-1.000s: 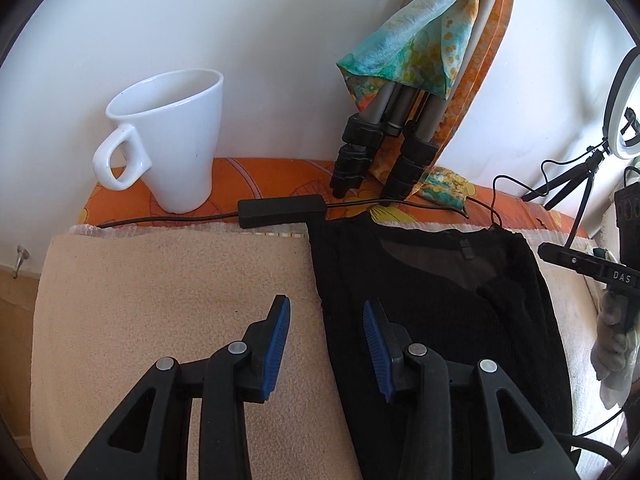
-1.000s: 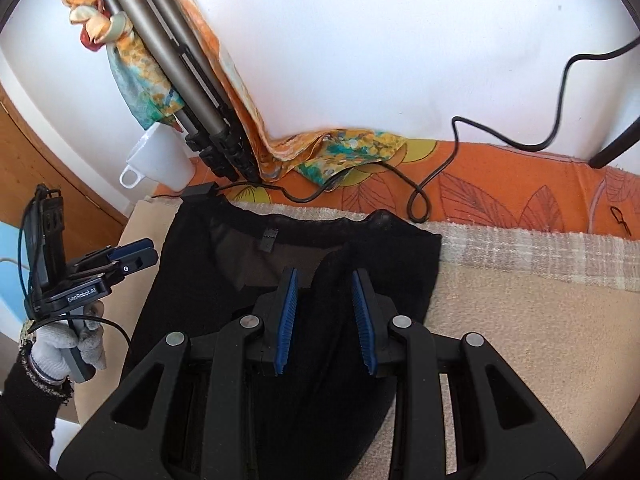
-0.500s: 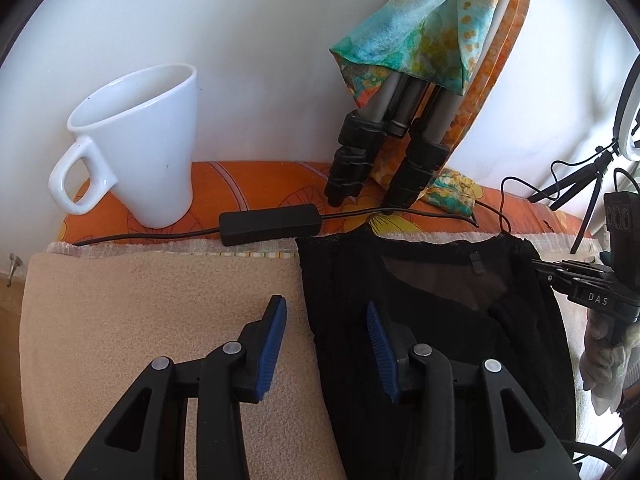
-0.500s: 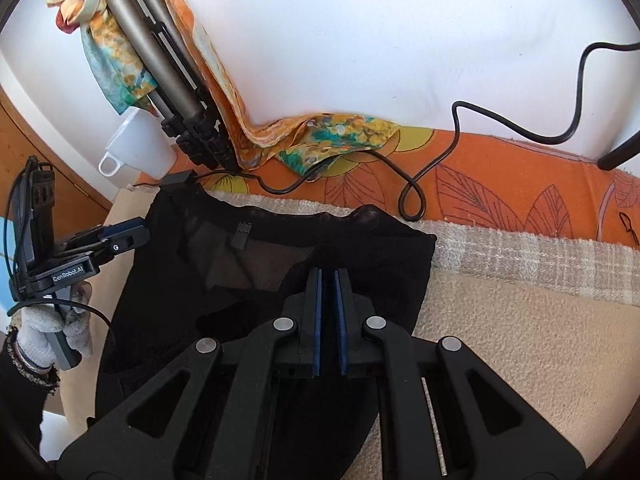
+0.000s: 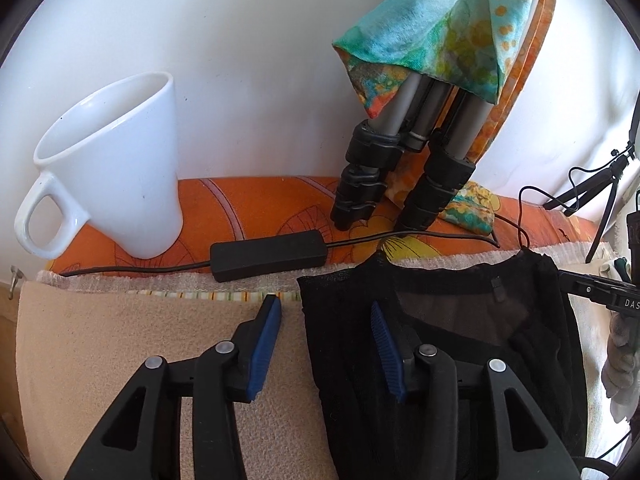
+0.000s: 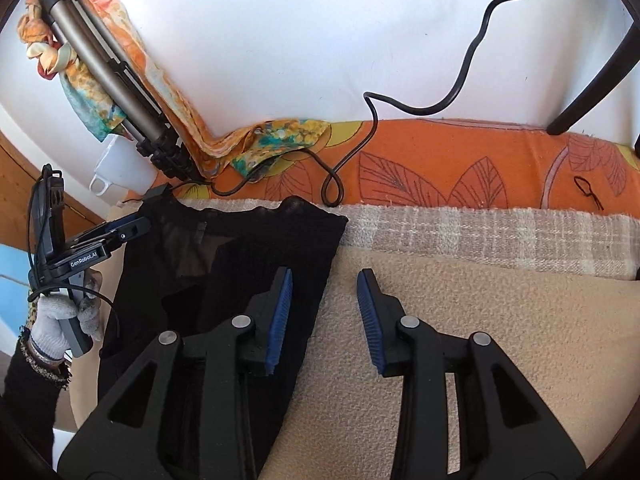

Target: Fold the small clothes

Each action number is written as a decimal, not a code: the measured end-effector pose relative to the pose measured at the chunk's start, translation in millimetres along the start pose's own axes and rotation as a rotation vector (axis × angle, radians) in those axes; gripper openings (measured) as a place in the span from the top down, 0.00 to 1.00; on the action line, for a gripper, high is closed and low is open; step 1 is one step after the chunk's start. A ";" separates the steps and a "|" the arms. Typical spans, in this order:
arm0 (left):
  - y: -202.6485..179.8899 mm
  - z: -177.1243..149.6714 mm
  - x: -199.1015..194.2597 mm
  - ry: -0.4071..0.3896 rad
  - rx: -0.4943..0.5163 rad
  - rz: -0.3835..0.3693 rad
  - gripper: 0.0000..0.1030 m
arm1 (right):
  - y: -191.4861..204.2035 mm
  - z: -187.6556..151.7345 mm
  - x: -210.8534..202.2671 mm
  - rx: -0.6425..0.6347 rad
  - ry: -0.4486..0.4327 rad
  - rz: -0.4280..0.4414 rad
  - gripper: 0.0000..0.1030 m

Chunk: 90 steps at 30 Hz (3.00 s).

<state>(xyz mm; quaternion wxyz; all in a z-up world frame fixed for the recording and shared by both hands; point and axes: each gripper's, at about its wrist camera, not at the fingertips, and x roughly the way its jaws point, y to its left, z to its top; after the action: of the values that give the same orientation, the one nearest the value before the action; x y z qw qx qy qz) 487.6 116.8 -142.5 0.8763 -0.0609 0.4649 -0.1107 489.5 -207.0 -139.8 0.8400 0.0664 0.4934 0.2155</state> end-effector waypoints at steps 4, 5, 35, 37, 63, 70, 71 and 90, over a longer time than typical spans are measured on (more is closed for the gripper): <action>-10.2 -5.5 0.1 -0.033 0.048 0.032 0.81 | 9.5 6.6 5.8 -0.012 -0.010 -0.007 0.65; -13.7 -6.9 -0.1 -0.038 0.065 0.037 0.86 | 13.0 5.7 7.0 -0.028 -0.010 -0.014 0.65; -50.5 -69.4 -161.9 -0.182 0.081 -0.036 0.99 | 96.6 -66.5 -129.5 -0.113 -0.169 0.009 0.95; -53.3 -79.7 -172.1 -0.188 0.078 -0.036 0.99 | 102.9 -80.7 -142.6 -0.123 -0.175 0.011 0.95; -68.3 -265.5 -231.1 -0.111 0.127 -0.031 0.96 | 123.5 -270.4 -175.4 -0.291 -0.123 -0.040 0.95; -70.6 -299.8 -237.5 -0.058 0.178 -0.017 0.92 | 123.2 -302.7 -180.4 -0.356 -0.110 -0.059 0.95; -70.4 -304.3 -240.2 -0.051 0.187 -0.012 0.88 | 122.5 -306.8 -181.6 -0.363 -0.101 -0.069 0.95; 2.1 -296.5 -220.6 0.042 -0.455 -0.287 0.51 | 52.4 -299.9 -154.4 0.226 0.066 0.290 0.70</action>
<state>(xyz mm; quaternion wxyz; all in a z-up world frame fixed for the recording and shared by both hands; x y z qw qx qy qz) 122.4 173.0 -132.3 0.8056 -0.3191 0.4826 -0.1276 151.8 -256.3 -150.5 0.7708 0.2234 0.5271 0.2796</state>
